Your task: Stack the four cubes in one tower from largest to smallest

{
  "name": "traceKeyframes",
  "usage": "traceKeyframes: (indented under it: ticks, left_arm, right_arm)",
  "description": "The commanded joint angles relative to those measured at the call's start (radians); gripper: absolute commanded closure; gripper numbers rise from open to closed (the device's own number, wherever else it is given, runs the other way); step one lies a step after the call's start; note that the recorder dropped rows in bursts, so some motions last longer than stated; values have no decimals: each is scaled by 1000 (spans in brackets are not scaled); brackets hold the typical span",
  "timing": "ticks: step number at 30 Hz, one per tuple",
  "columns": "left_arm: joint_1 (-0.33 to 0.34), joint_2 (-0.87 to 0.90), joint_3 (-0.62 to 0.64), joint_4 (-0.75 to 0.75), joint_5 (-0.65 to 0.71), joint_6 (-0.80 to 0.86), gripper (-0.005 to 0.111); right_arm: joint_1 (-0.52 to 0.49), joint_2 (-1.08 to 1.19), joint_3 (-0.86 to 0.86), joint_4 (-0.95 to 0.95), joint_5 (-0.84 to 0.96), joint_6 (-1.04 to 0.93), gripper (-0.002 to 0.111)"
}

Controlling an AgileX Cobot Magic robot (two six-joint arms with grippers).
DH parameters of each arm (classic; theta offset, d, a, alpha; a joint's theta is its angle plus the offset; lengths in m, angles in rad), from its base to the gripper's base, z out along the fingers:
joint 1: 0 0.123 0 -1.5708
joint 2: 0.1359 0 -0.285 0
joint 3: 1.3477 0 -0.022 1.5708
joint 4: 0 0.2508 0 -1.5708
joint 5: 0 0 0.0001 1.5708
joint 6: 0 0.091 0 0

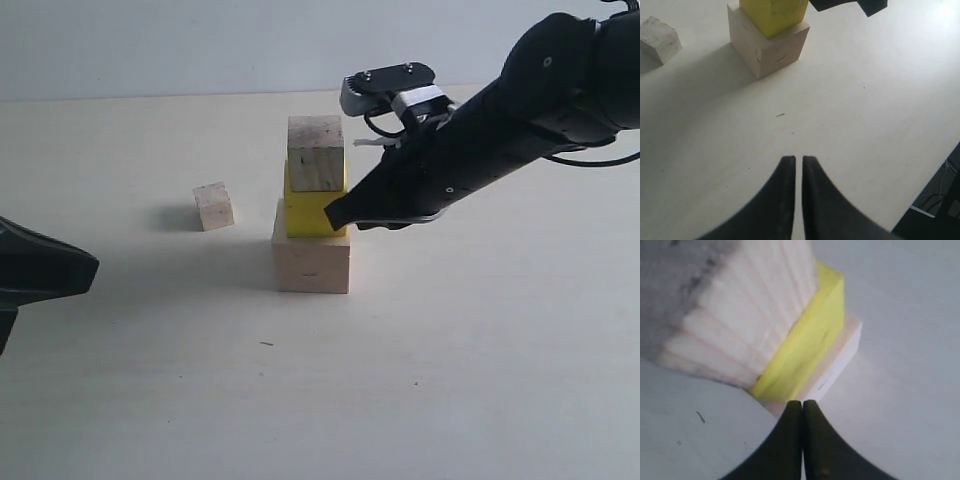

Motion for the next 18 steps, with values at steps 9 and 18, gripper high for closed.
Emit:
traceKeyframes:
  ticks: [9,18]
  left_arm:
    - [0,2,3,-1,-12,-4,99]
    - [0,2,3,-1,-1,-4,99]
  right_arm:
    - [-1,27,3,114,2,-126,108]
    - [-1,25,3,79,16,-126,108]
